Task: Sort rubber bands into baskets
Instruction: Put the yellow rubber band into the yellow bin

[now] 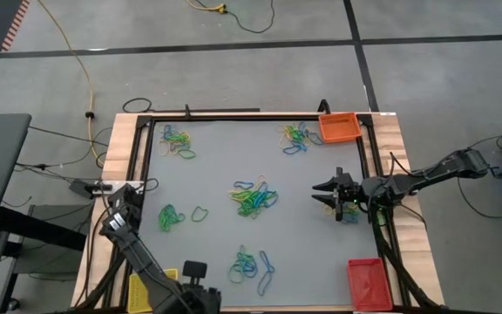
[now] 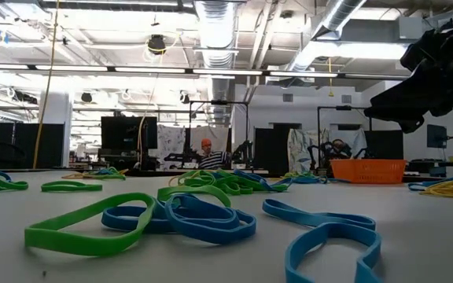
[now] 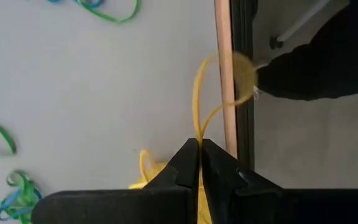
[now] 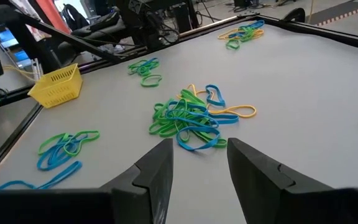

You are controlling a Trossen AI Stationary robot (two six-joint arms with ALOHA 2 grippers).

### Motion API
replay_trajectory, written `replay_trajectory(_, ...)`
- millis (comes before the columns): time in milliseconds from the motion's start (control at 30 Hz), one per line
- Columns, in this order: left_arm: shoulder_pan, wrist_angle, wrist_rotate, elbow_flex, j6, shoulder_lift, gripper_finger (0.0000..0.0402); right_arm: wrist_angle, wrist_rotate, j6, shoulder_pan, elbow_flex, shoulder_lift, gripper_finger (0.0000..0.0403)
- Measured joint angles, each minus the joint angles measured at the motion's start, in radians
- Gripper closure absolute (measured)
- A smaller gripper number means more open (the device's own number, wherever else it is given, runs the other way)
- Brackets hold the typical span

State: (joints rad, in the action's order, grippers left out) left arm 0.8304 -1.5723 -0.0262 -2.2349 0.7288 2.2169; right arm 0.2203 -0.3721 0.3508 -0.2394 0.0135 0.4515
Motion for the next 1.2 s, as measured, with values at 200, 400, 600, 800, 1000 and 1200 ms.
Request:
replay_trajectory(200, 0.038, 0.001, -0.018, 0.000, 0.087, 0.000, 0.0401, 0.000, 0.000, 0.000, 0.000, 0.000, 0.000, 0.0223)
replay_trajectory(400, 0.066, 0.004, -0.092, 0.019, 0.089, 0.003, 0.0402, 0.000, 0.000, 0.000, 0.000, 0.000, 0.000, 0.0223)
replay_trajectory(600, 0.066, 0.003, -0.117, 0.195, 0.012, -0.002, 0.0402, 0.000, 0.000, 0.000, 0.000, 0.000, 0.000, 0.0223)
replay_trajectory(800, 0.064, 0.002, -0.109, 0.415, 0.005, -0.091, 0.0402, 0.000, 0.000, 0.000, 0.000, 0.000, 0.000, 0.0223)
replay_trajectory(1000, 0.081, 0.119, -0.113, 0.623, 0.155, -0.294, 0.0402, 0.000, -0.002, -0.008, 0.000, 0.000, 0.000, 0.0223)
replay_trajectory(1200, 0.118, 0.298, 0.004, 0.828, 0.312, -0.478, 0.0402, 0.000, -0.004, -0.008, 0.000, 0.000, 0.000, 0.0223)
